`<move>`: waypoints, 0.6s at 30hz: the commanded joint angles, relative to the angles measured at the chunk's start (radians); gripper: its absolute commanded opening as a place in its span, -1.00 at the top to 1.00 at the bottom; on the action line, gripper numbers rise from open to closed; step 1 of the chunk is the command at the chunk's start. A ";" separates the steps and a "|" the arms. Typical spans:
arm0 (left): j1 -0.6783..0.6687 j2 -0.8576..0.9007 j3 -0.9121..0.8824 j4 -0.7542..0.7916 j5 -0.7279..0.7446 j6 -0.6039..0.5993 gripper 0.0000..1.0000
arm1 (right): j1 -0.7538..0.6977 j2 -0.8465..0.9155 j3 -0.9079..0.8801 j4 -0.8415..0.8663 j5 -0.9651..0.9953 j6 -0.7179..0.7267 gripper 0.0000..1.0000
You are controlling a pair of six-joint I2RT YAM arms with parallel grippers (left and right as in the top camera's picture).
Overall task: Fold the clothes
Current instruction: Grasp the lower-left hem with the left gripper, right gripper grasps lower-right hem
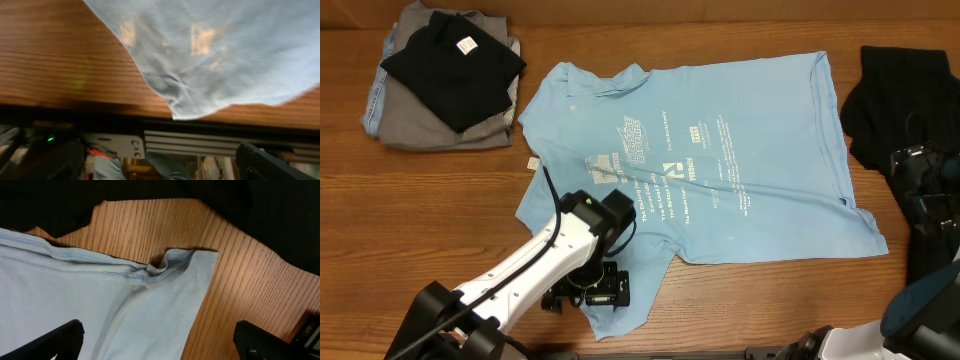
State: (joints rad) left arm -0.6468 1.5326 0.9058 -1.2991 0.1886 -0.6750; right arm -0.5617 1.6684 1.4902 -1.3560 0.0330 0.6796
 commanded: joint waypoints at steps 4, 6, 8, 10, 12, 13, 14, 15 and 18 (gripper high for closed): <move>0.000 -0.003 -0.124 0.146 0.093 -0.040 -1.00 | 0.001 -0.035 0.002 0.001 -0.032 -0.002 -1.00; 0.000 -0.003 -0.160 0.192 0.092 -0.047 -1.00 | 0.001 -0.035 0.002 0.000 -0.035 -0.002 -1.00; 0.002 -0.003 -0.184 0.229 0.092 -0.047 -0.99 | 0.001 -0.035 0.002 -0.006 -0.034 -0.006 -1.00; 0.011 -0.003 -0.199 0.252 0.092 -0.047 -0.99 | 0.001 -0.035 0.002 -0.011 -0.034 -0.022 -1.00; 0.026 -0.003 -0.212 0.270 0.090 -0.047 -0.95 | 0.001 -0.035 0.002 -0.017 -0.034 -0.025 -1.00; 0.034 -0.003 -0.218 0.281 0.090 -0.047 -0.92 | 0.001 -0.035 0.002 -0.019 -0.034 -0.025 -1.00; 0.037 -0.003 -0.222 0.285 0.090 -0.047 -0.87 | 0.001 -0.035 0.002 -0.022 -0.034 -0.025 -1.00; 0.040 -0.003 -0.228 0.292 0.090 -0.047 -0.80 | 0.001 -0.035 0.002 -0.026 -0.034 -0.025 -1.00; 0.042 -0.003 -0.245 0.312 0.093 -0.043 -0.65 | 0.001 -0.035 0.002 -0.046 -0.035 -0.048 -1.00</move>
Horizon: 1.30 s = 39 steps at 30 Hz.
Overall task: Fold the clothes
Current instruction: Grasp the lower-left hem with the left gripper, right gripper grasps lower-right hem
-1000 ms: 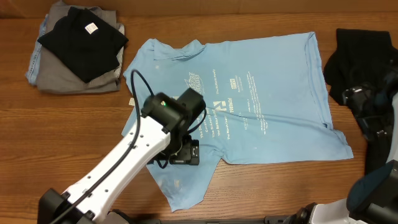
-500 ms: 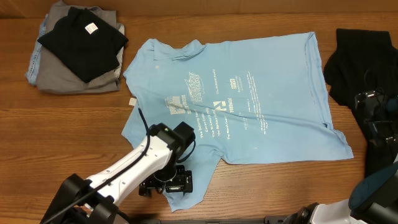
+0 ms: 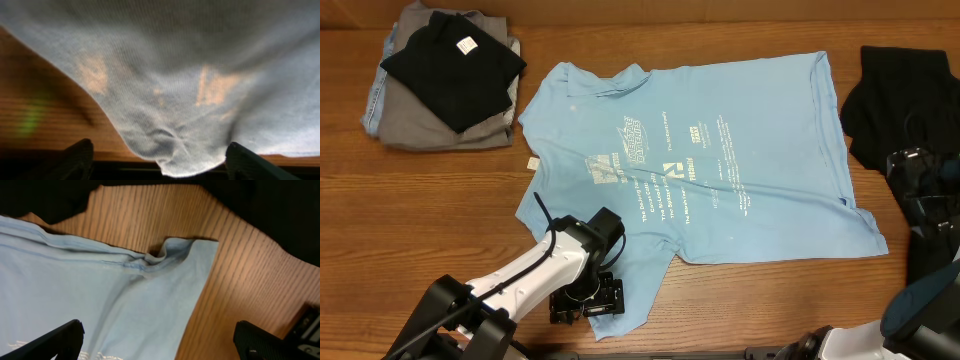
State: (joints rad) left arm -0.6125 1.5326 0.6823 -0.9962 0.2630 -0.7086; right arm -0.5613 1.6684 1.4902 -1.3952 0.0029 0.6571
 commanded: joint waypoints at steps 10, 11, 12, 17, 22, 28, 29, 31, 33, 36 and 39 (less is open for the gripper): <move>0.012 -0.003 -0.060 0.060 0.017 -0.002 0.47 | 0.001 -0.035 0.002 -0.080 -0.004 -0.059 -1.00; 0.012 -0.003 -0.060 0.060 0.014 -0.002 0.68 | 0.001 -0.035 0.002 -0.087 -0.004 -0.060 -1.00; 0.012 -0.003 -0.060 0.059 0.011 -0.002 0.84 | 0.001 -0.035 0.002 -0.096 -0.003 -0.059 -1.00; 0.012 -0.003 -0.060 0.052 -0.011 -0.002 0.92 | -0.033 -0.035 0.001 -0.103 -0.002 -0.008 -1.00; 0.012 -0.003 -0.060 0.045 -0.020 0.006 0.92 | -0.104 -0.035 -0.038 -0.101 0.004 -0.008 -1.00; 0.012 -0.003 -0.060 0.050 -0.022 0.006 0.92 | -0.169 -0.035 -0.250 0.057 -0.006 -0.010 -1.00; 0.012 -0.003 -0.060 0.052 -0.020 0.006 0.92 | -0.175 -0.035 -0.290 0.095 -0.021 -0.010 -1.00; 0.012 -0.003 -0.060 0.056 -0.010 0.006 0.92 | -0.182 -0.035 -0.356 0.149 -0.056 -0.008 -1.00; 0.012 -0.003 -0.060 0.056 -0.010 0.005 0.92 | -0.188 -0.035 -0.413 0.201 -0.094 -0.005 -1.00; 0.012 -0.003 -0.060 0.056 -0.010 0.006 0.92 | -0.190 -0.035 -0.472 0.283 -0.099 0.002 -1.00; 0.012 -0.003 -0.060 0.056 -0.010 0.006 0.92 | -0.190 -0.035 -0.512 0.344 -0.099 0.002 -0.95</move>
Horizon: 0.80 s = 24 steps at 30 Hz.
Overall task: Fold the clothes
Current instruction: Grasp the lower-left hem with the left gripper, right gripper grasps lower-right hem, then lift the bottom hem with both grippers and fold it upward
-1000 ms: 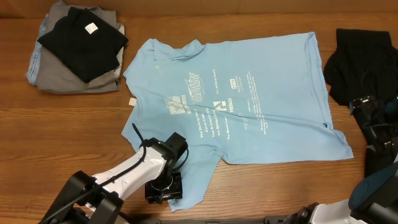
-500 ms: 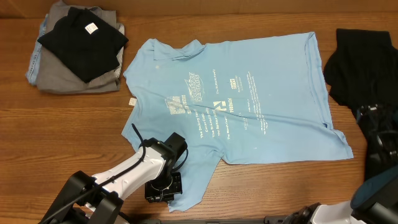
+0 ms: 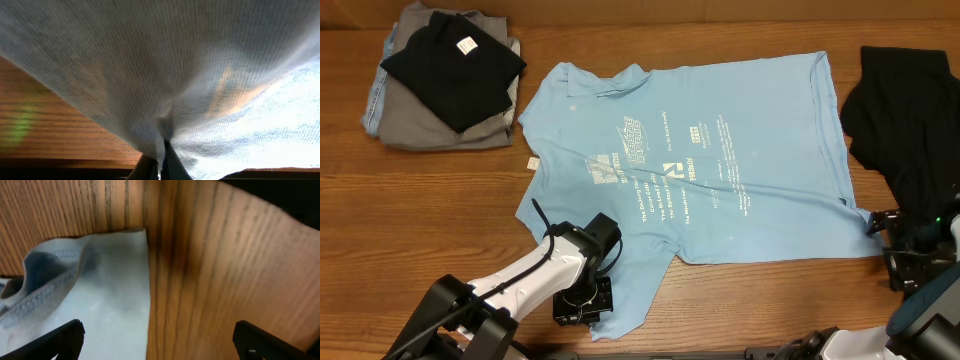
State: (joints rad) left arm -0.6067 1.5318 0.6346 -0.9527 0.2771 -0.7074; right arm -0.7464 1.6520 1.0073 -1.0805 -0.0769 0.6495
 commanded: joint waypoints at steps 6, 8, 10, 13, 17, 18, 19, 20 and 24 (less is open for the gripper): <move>0.006 -0.002 -0.012 0.011 -0.025 0.010 0.92 | -0.005 -0.019 -0.075 0.107 0.021 0.053 -0.58; 0.006 -0.002 -0.012 0.011 -0.025 0.012 0.92 | -0.005 -0.019 -0.082 0.121 0.035 0.062 -0.54; 0.006 -0.002 -0.012 0.011 -0.024 0.011 0.92 | -0.005 -0.019 -0.088 0.135 0.035 0.062 -0.54; 0.006 -0.002 -0.012 0.011 -0.025 0.012 0.92 | -0.005 -0.016 -0.089 0.159 0.035 0.062 -0.54; 0.006 -0.003 -0.012 0.012 -0.026 0.016 0.91 | -0.005 -0.010 -0.091 0.183 0.046 0.062 -0.51; 0.006 -0.002 -0.012 0.012 -0.026 0.018 0.92 | -0.005 -0.006 -0.091 0.186 0.050 0.062 -0.49; 0.006 -0.002 -0.012 0.012 -0.025 0.019 0.92 | -0.005 0.001 -0.092 0.188 0.055 0.062 -0.47; 0.006 -0.002 -0.012 0.012 -0.025 0.019 0.92 | -0.005 0.005 -0.092 0.191 0.058 0.062 -0.46; 0.006 -0.002 -0.012 0.012 -0.025 0.019 0.92 | -0.005 0.040 -0.092 0.198 0.061 0.062 -0.43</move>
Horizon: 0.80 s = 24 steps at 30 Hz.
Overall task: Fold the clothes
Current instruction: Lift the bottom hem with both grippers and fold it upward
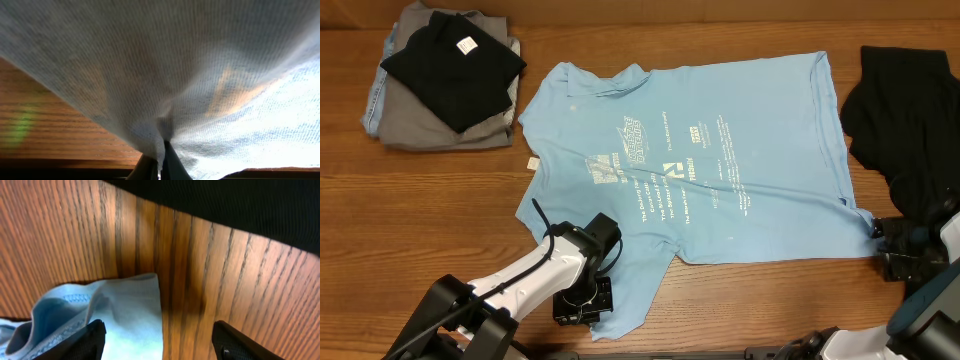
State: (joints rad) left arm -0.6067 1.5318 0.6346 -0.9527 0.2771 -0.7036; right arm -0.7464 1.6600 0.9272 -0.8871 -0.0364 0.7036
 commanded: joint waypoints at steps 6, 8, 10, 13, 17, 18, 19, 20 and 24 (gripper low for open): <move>0.006 -0.002 -0.012 0.012 -0.024 0.016 0.92 | -0.005 0.103 -0.011 0.023 0.020 0.007 -0.37; 0.006 -0.002 -0.012 0.012 -0.024 0.016 0.92 | -0.005 0.119 -0.011 0.026 0.020 0.007 -0.33; 0.006 -0.003 -0.012 0.012 -0.024 0.016 0.92 | -0.005 0.125 -0.011 0.025 0.020 0.008 -0.24; 0.006 -0.003 -0.011 0.010 -0.024 0.016 0.92 | -0.005 0.125 -0.011 0.021 0.020 0.008 0.10; 0.006 -0.003 0.011 -0.037 -0.025 0.016 0.92 | -0.007 0.124 -0.010 0.002 0.016 0.010 0.78; 0.006 -0.003 0.022 -0.054 -0.025 0.016 0.92 | -0.007 0.124 -0.009 -0.003 0.016 0.016 0.85; 0.006 -0.004 0.032 -0.070 -0.026 0.016 0.92 | -0.007 0.124 -0.009 -0.008 0.017 0.026 0.93; 0.006 -0.006 0.045 -0.087 -0.026 0.016 0.92 | -0.007 0.124 -0.009 -0.011 0.016 0.031 0.93; 0.004 -0.023 0.089 -0.131 -0.026 0.028 0.92 | -0.007 0.124 0.002 -0.028 0.016 0.034 0.93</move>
State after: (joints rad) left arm -0.6067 1.5314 0.6716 -1.0637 0.2646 -0.7025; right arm -0.7464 1.7344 0.9463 -0.8932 -0.0494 0.7231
